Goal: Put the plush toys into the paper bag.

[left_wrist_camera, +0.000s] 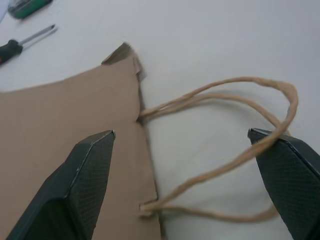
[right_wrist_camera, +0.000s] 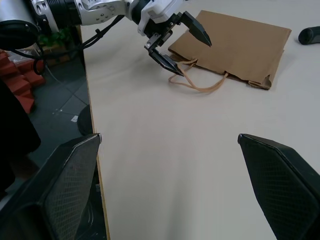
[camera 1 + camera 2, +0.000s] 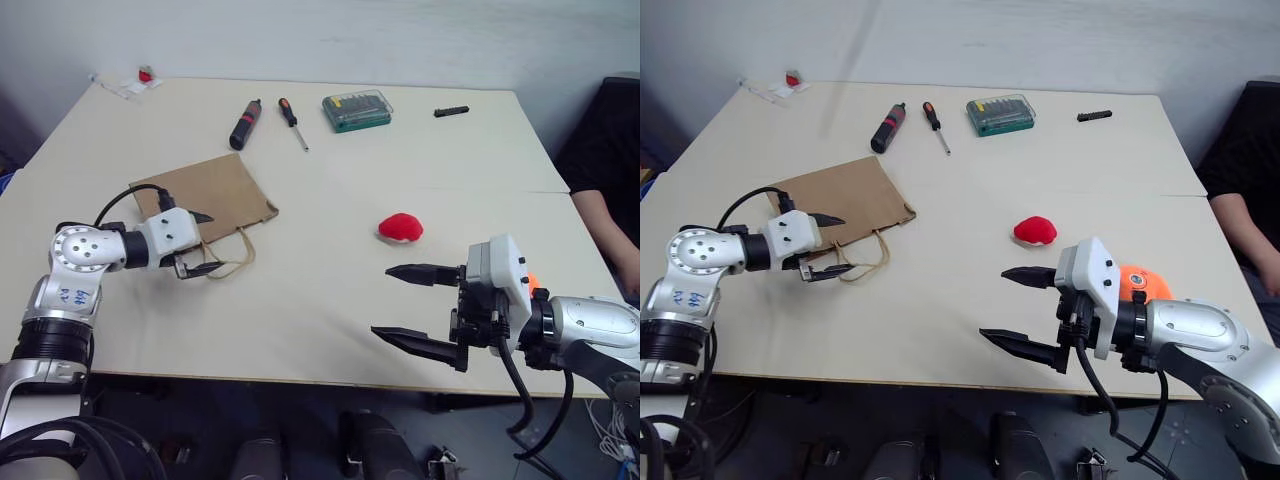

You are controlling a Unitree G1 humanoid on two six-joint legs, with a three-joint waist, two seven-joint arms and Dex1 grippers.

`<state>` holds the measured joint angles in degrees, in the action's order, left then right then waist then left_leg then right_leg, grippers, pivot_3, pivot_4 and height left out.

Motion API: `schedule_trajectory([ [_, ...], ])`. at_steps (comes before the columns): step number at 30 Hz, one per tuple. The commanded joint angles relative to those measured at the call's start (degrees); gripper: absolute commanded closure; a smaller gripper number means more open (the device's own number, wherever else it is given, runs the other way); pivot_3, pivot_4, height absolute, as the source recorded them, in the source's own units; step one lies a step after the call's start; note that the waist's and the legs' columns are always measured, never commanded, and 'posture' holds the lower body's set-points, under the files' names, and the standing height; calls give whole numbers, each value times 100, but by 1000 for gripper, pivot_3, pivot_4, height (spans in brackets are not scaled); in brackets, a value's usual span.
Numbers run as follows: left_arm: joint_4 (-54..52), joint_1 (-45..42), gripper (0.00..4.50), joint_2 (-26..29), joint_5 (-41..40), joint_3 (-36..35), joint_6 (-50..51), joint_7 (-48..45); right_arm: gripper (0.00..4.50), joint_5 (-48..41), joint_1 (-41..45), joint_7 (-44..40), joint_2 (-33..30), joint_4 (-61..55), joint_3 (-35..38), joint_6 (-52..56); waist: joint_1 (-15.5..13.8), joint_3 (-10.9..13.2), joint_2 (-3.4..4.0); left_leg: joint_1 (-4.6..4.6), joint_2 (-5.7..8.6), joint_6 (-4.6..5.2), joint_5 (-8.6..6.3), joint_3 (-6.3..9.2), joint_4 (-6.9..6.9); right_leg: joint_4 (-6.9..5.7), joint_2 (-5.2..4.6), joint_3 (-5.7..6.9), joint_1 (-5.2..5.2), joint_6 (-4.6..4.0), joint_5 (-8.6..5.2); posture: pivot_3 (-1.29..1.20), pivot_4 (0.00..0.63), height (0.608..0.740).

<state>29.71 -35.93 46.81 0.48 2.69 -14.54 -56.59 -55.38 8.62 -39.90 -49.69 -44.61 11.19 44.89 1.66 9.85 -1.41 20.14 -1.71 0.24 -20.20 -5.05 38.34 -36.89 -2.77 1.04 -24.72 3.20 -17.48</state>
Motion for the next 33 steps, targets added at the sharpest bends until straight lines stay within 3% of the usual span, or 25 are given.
schedule_trajectory([
  [1, 282, -197, 953, -11, 83, 32, -304, -17, 0, 63, 102, 56, 62, -12, 2, -158, -4, 0, 0, 0, -1, 0, 0, -1, 0, 0, 0, 0, -2, 0, 0, 0, 150, 740],
  [8, 317, -269, 3235, -111, -223, -21, -59, -410, 0, 181, -63, 161, 131, -24, 50, -179, -20, 0, -1, 7, -1, -1, 1, 0, 12, -4, 1, 2, -9, 0, 0, 0, 150, 740],
  [12, -336, -342, 4486, -321, -1049, -250, 1232, -830, 0, 270, -158, 251, 215, 55, 17, -238, -21, 0, -3, 9, -2, 2, -1, 4, 34, -14, 1, 2, -5, 1, 0, 0, 150, 740],
  [15, -1068, -558, 4486, -451, -1864, -471, 2654, -994, 0, 422, -31, 284, 362, 260, -156, -279, -23, 0, -6, 18, -2, 5, -3, 12, 56, -20, 1, 6, -4, 3, 1, 0, 150, 740],
  [18, -1680, -811, 4500, -556, -2648, -726, 3959, -956, 581, 653, 403, 262, 587, 633, -503, -338, -19, 1, -10, 22, -2, 6, -4, 15, 71, -25, 1, 6, -2, 8, 4, 0, 150, 740],
  [23, -2451, -948, 4500, -712, -3426, -969, 5187, -673, 2380, 1434, 1554, 168, 1269, 1585, -1498, -561, 36, 2, -4, 13, -3, 1, -3, 9, 71, -35, 9, -5, -2, 7, 4, 0, 150, 740],
  [29, -2982, -816, 4500, -945, -3622, -992, 5511, -304, 4457, 2621, 2925, 3, 2439, 3396, -2623, -1094, 7, 3, -4, 31, -2, -12, 4, -5, 77, -79, 13, -17, -47, 0, 0, 0, 150, 740],
  [33, -3213, -726, 4500, -1094, -3720, -1026, 5568, -124, 4457, 3518, 3579, -141, 3108, 4881, -3278, -1568, 16, 2, -4, 44, -1, -11, 5, -14, 81, -93, 12, -24, -65, 0, 0, 0, 150, 740],
])
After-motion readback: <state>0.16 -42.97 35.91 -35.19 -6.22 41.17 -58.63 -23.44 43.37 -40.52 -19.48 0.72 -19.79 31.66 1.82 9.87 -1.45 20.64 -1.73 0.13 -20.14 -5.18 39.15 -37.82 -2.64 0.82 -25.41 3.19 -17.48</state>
